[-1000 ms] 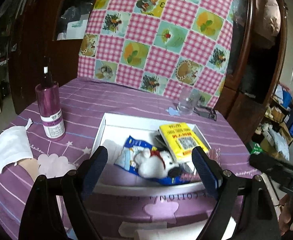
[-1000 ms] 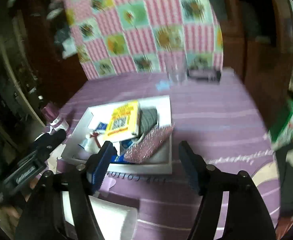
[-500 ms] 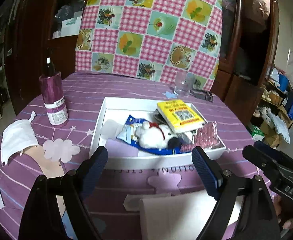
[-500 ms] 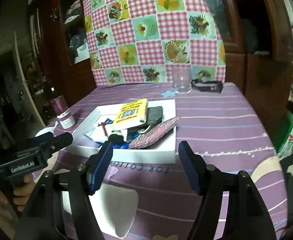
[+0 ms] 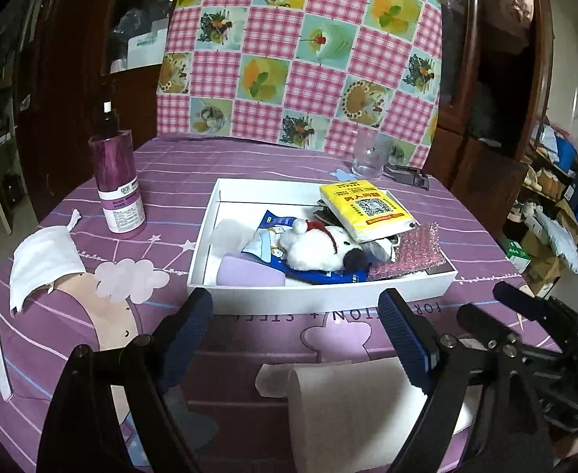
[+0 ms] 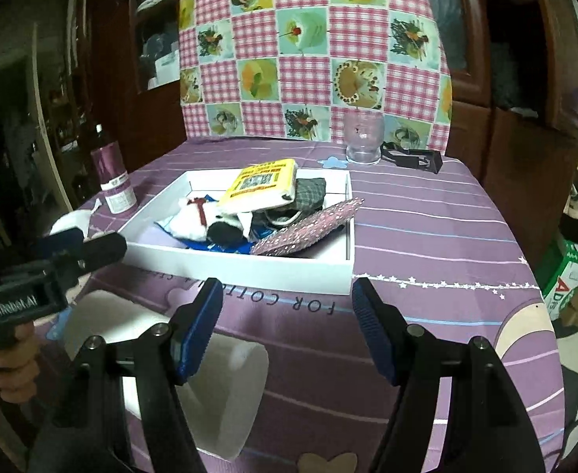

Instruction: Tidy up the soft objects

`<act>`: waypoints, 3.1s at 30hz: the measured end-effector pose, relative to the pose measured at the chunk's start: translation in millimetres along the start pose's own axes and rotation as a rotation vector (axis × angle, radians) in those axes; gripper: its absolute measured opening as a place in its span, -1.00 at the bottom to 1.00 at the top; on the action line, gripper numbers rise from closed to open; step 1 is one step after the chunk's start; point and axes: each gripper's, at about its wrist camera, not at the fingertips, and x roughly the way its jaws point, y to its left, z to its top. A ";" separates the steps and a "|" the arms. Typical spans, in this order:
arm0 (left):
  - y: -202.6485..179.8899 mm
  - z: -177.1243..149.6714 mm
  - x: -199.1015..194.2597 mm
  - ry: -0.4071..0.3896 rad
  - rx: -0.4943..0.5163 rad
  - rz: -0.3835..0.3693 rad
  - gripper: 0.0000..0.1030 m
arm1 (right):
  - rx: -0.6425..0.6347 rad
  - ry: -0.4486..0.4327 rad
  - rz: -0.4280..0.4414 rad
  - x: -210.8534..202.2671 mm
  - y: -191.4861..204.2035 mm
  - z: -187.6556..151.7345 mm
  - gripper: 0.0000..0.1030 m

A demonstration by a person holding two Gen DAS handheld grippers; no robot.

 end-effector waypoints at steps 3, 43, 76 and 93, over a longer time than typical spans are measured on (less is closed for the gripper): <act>0.5 -0.3 -0.5 0.004 0.004 -0.001 0.69 | -0.021 0.015 -0.010 3.2 3.7 -1.6 0.34; -4.2 -23.2 10.1 0.017 0.123 0.133 1.00 | -0.062 0.050 -0.063 3.7 9.4 -4.3 0.35; -12.7 -24.0 7.2 -0.005 0.163 0.187 1.00 | -0.076 0.041 -0.082 2.1 12.2 -4.5 0.35; -12.4 -23.7 7.3 -0.005 0.163 0.188 1.00 | -0.114 0.010 0.032 -4.9 26.6 -8.4 -0.48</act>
